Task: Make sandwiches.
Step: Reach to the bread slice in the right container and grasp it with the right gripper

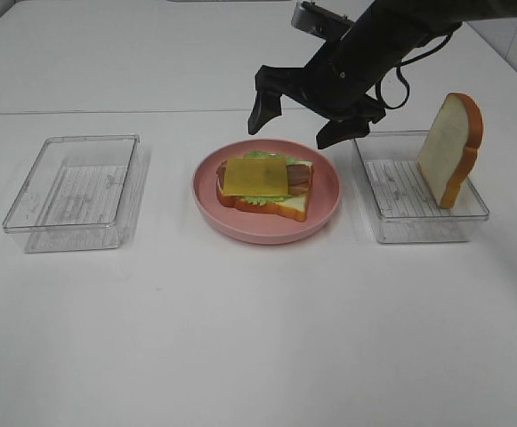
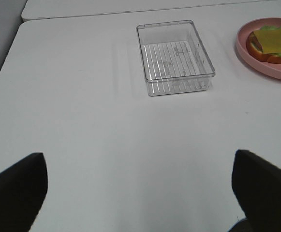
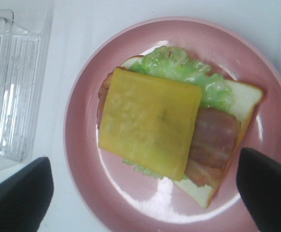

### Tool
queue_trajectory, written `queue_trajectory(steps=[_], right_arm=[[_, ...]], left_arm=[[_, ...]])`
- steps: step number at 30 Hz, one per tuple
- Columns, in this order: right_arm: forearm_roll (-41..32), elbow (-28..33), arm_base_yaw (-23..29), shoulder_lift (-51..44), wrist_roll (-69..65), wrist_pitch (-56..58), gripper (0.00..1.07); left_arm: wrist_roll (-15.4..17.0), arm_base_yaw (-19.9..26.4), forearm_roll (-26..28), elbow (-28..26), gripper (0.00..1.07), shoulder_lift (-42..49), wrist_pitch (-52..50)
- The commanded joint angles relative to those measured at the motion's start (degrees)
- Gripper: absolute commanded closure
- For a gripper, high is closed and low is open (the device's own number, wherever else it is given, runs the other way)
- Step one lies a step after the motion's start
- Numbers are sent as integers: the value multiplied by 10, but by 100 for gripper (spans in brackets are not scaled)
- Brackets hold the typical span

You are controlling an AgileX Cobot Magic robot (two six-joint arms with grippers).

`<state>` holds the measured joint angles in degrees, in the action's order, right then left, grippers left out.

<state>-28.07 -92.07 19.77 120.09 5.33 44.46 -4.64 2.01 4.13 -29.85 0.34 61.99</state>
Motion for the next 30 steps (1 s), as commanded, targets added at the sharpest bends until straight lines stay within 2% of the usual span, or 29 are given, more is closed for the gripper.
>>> queue_trajectory(steps=[1, 4, 6, 9, 11, 22, 27, 29, 30], right_arm=[[40, -2, -2, -49, -3, 70, 11], [57, -2, -2, -61, -7, 88, 11], [127, -2, -2, -105, -61, 143, 11], [139, -2, -2, -115, -76, 160, 11], [171, -2, -2, -142, -89, 225, 11], [250, -4, -9, -172, -113, 249, 11], [256, -14, -49, -172, -115, 251, 11], [247, -37, -103, -171, -113, 237, 11], [247, -37, -103, -171, -113, 237, 11]], left_arm=[[2, 1, 1, 2, 9, 10, -3], [2, 1, 1, 2, 9, 10, -3], [2, 1, -1, 2, 9, 10, -3], [2, 1, -1, 2, 9, 10, -3], [2, 1, -1, 2, 9, 10, -3], [2, 1, -1, 2, 9, 10, -3], [2, 1, -1, 2, 9, 10, -3], [2, 1, -1, 2, 9, 10, -3], [2, 1, -1, 2, 9, 10, -3]])
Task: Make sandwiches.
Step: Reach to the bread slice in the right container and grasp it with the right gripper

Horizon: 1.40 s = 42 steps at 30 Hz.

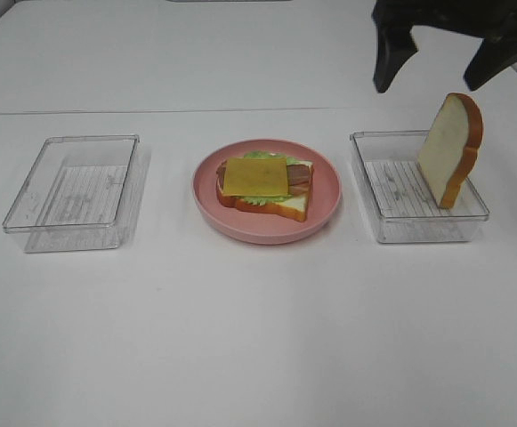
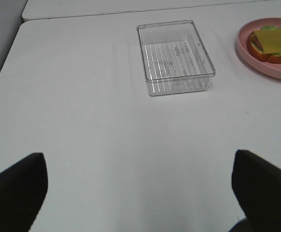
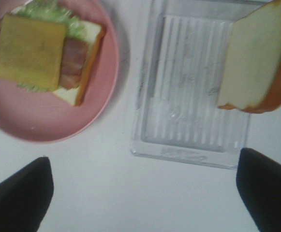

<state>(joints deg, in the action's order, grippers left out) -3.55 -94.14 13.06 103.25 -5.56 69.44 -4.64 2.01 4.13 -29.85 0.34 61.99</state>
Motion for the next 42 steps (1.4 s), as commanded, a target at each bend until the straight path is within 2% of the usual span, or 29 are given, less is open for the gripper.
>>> queue_trajectory(steps=[1, 4, 10, 23, 35, 38, 39, 40, 41, 42], right_arm=[[-2, -22, -50, 1, 1, -17, 11], [-18, -50, -101, 22, 17, -20, 11], [-37, -100, -142, 84, 28, -22, 11], [-21, -178, -141, 226, 37, -25, 11], [0, -181, -142, 270, 36, -20, 12], [0, -181, -142, 270, 37, -19, 17], [-2, -181, -142, 270, 38, -13, 30], [-2, -181, -142, 270, 37, -5, 50], [-2, -181, -142, 270, 37, -5, 50], [-2, -181, -142, 270, 36, -1, 62]], left_arm=[[2, 1, -1, 2, 9, 10, -3], [2, 1, -1, 2, 9, 10, -3], [2, 1, -1, 2, 9, 10, -3], [2, 1, -1, 2, 9, 10, -3], [2, 1, -1, 2, 9, 10, -3], [2, 1, -1, 2, 9, 10, -3], [2, 1, -1, 2, 9, 10, -3], [2, 1, -1, 2, 9, 10, -3], [2, 1, -1, 2, 9, 10, -3], [2, 1, -2, 2, 9, 10, -3]])
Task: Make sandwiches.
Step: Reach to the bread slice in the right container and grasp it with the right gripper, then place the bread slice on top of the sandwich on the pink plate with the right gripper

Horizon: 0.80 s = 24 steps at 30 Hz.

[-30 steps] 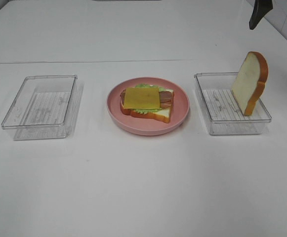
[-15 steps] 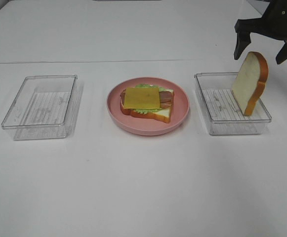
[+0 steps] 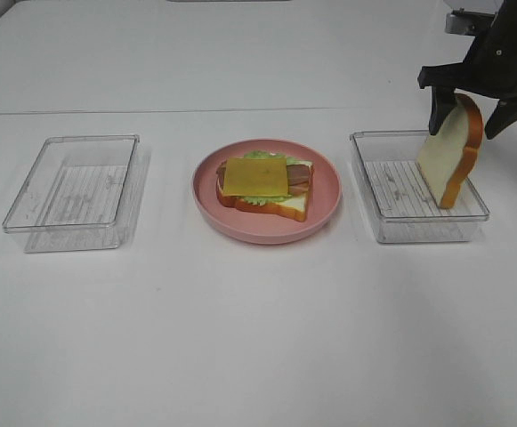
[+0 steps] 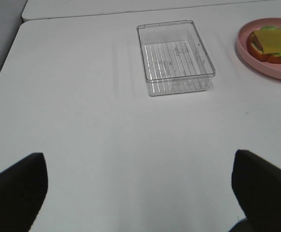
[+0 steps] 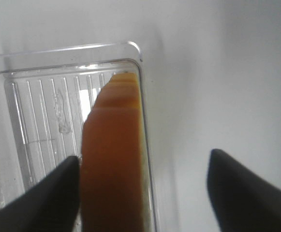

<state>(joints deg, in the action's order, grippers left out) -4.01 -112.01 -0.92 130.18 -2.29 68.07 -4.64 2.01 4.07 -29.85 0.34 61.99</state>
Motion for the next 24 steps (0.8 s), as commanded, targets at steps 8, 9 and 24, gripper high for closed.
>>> queue_trajectory(steps=[8, 9, 24], right_arm=[[11, -2, -2, -1, 3, 48, 107], [11, -2, -2, -1, 3, 48, 107], [-1, -2, -1, -85, -38, 81, 107]], left_arm=[[2, 1, -1, 2, 9, 10, -3], [2, 1, -1, 2, 9, 10, -3], [2, 1, -1, 2, 9, 10, -3]])
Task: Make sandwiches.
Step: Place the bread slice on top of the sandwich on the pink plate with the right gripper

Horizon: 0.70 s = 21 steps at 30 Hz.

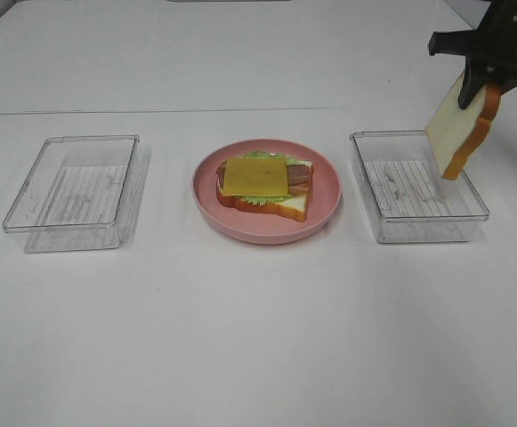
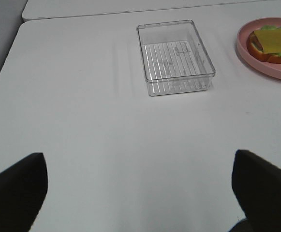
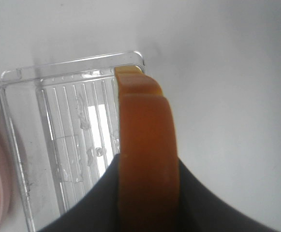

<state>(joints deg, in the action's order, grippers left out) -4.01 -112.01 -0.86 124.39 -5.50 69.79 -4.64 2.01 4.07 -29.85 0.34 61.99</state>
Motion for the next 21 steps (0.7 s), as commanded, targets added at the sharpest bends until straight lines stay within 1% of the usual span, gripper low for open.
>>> queue_trajectory(steps=[1, 2, 3, 4, 5, 6, 7, 8, 9, 10, 11, 12, 13, 14, 15, 16, 17, 18, 19, 20, 21], right_arm=[[-21, -2, -2, -49, -6, 64, 107], [-21, -2, -2, -49, -6, 64, 107], [-37, -2, -2, -62, -5, 64, 107], [-72, -2, -2, -85, 9, 64, 107], [-72, -2, -2, -85, 9, 64, 107], [-97, -1, -2, -97, 17, 64, 107], [-149, 7, -1, -117, 32, 63, 107], [-149, 7, -1, -117, 32, 63, 107], [-206, 22, -1, -132, 50, 61, 107], [-206, 22, -1, -132, 50, 61, 107], [-234, 33, -1, -135, 55, 60, 107], [-284, 54, 3, -139, 70, 59, 107], [-284, 54, 3, -139, 70, 59, 107], [-318, 81, 9, -139, 78, 46, 107], [-318, 81, 9, -139, 78, 46, 107], [-331, 96, 17, -139, 80, 30, 107], [-343, 121, 33, -139, 83, -9, 107], [-343, 121, 33, -139, 83, -9, 107], [-344, 132, 46, -139, 83, -28, 107], [-344, 153, 70, -138, 84, -78, 107], [-344, 153, 70, -138, 84, -78, 107]], left_arm=[[2, 1, -1, 2, 9, 10, -3], [2, 1, -1, 2, 9, 10, -3], [2, 1, -1, 2, 9, 10, -3], [2, 1, -1, 2, 9, 10, -3], [2, 1, -1, 2, 9, 10, -3], [2, 1, -1, 2, 9, 10, -3], [2, 1, -1, 2, 9, 10, -3], [2, 1, -1, 2, 9, 10, -3], [2, 1, -1, 2, 9, 10, -3], [2, 1, -1, 2, 9, 10, -3], [2, 1, -1, 2, 9, 10, -3], [2, 1, -1, 2, 9, 10, -3], [2, 1, -1, 2, 9, 10, -3], [2, 1, -1, 2, 9, 10, -3], [2, 1, -1, 2, 9, 10, -3], [2, 1, -1, 2, 9, 10, -3], [2, 1, -2, 2, 9, 10, -3], [2, 1, -2, 2, 9, 10, -3], [2, 1, -2, 2, 9, 10, -3], [2, 1, -2, 2, 9, 10, -3], [2, 1, -2, 2, 9, 10, -3]])
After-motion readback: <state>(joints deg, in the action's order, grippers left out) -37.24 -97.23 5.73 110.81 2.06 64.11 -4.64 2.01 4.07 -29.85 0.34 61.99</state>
